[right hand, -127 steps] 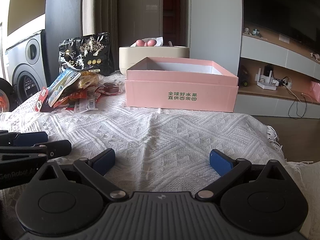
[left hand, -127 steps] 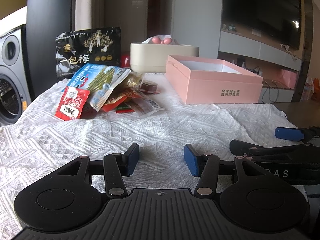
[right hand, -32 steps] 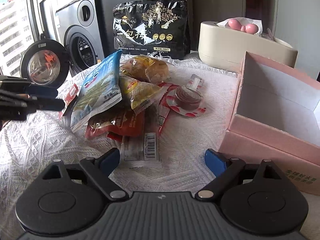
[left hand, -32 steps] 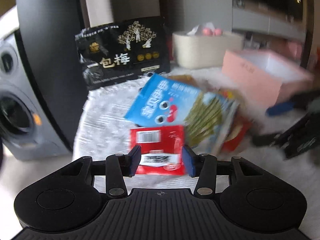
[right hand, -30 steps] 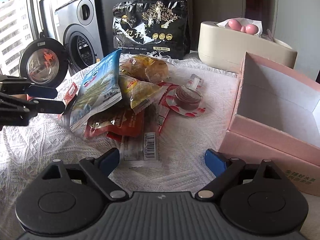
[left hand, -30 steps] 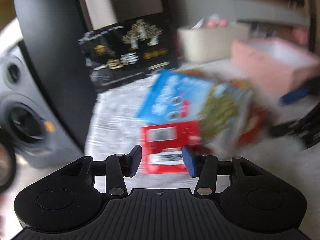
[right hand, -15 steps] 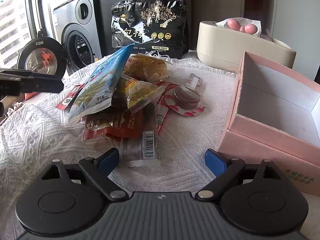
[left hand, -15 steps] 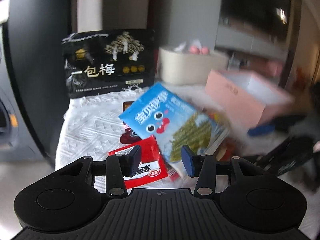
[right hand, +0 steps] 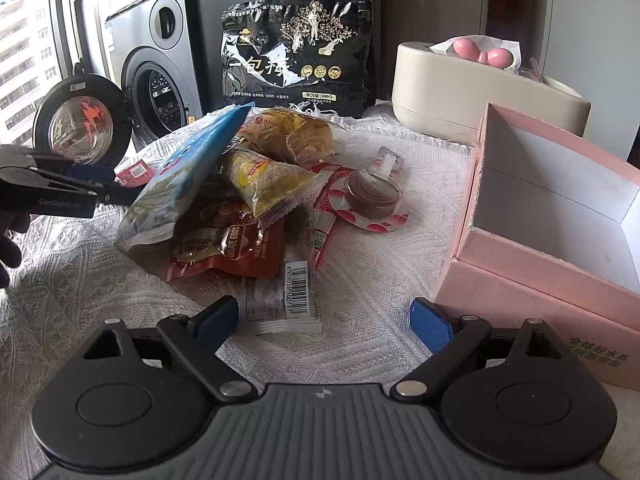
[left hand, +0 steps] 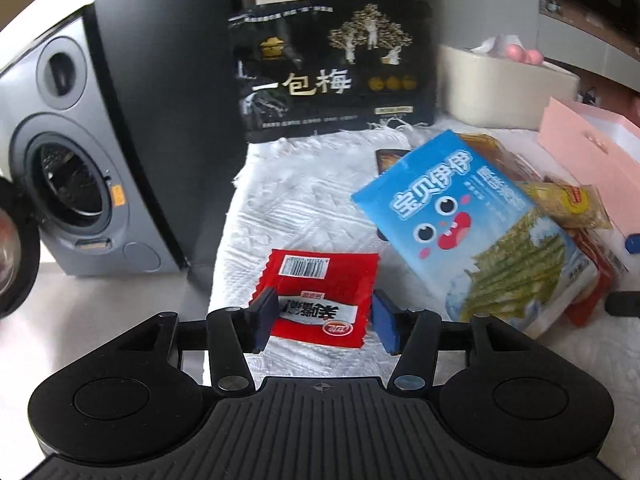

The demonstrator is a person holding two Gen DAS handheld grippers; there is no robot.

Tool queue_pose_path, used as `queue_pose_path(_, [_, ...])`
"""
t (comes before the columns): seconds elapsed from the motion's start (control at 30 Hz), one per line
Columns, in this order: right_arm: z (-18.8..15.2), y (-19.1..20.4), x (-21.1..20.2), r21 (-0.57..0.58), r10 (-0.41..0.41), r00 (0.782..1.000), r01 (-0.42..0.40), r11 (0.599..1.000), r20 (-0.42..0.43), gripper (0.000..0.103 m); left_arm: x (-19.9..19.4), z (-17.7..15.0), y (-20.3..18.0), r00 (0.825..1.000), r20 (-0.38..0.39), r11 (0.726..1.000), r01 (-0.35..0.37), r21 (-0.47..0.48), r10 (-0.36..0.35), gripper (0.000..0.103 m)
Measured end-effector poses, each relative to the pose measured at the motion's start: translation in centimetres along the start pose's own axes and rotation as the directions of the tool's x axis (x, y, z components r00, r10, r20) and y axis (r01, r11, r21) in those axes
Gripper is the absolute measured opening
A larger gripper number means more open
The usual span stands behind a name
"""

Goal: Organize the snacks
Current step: 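Move the left tool down to the red barcode snack packet, then close the left tool on the red packet and lift it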

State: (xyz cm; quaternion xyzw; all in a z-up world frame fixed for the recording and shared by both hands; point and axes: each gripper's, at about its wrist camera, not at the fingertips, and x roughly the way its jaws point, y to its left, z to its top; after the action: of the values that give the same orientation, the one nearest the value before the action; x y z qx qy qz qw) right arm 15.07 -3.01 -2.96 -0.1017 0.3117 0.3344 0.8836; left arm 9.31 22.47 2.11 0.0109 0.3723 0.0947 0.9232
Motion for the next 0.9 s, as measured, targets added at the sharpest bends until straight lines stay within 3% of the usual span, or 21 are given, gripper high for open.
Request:
queue_pose_path(0.17, [0.0,0.0,0.0,0.0,0.0,1.0,0.0,1.0,0.0,0.092,0.1,-0.1,-0.9,0.999,0.002,0.998,0.036,0.048,-0.036,0.059])
queue_pose_path(0.33, [0.0,0.0,0.0,0.0,0.0,1.0,0.0,1.0,0.0,0.092,0.5,-0.1,-0.6,0.987,-0.01,0.987,0.161,0.02,-0.161,0.086])
queue_pose_path(0.47, [0.0,0.0,0.0,0.0,0.0,1.0,0.0,1.0,0.0,0.092,0.5,0.0,0.2,0.974,-0.015,0.974,0.226,0.011,-0.226,0.089])
queue_pose_path(0.6, [0.0,0.0,0.0,0.0,0.0,1.0,0.0,1.0,0.0,0.092,0.2,0.5,0.9,0.989,0.03,0.99,0.142,0.019,-0.143,0.085])
queue_pose_path(0.67, [0.0,0.0,0.0,0.0,0.0,1.0,0.0,1.0,0.0,0.093,0.8,0.9,1.1,0.993,0.001,0.993,0.116,0.021,-0.116,0.085])
queue_pose_path(0.77, [0.0,0.0,0.0,0.0,0.0,1.0,0.0,1.0,-0.001,0.093,2.1,0.8,1.3,0.989,-0.053,0.99,0.14,0.013,-0.139,0.086])
queue_pose_path(0.9, [0.0,0.0,0.1,-0.001,0.002,1.0,-0.002,1.0,-0.004,0.093,2.4,1.0,1.4,0.987,-0.033,0.988,0.155,-0.002,-0.155,0.088])
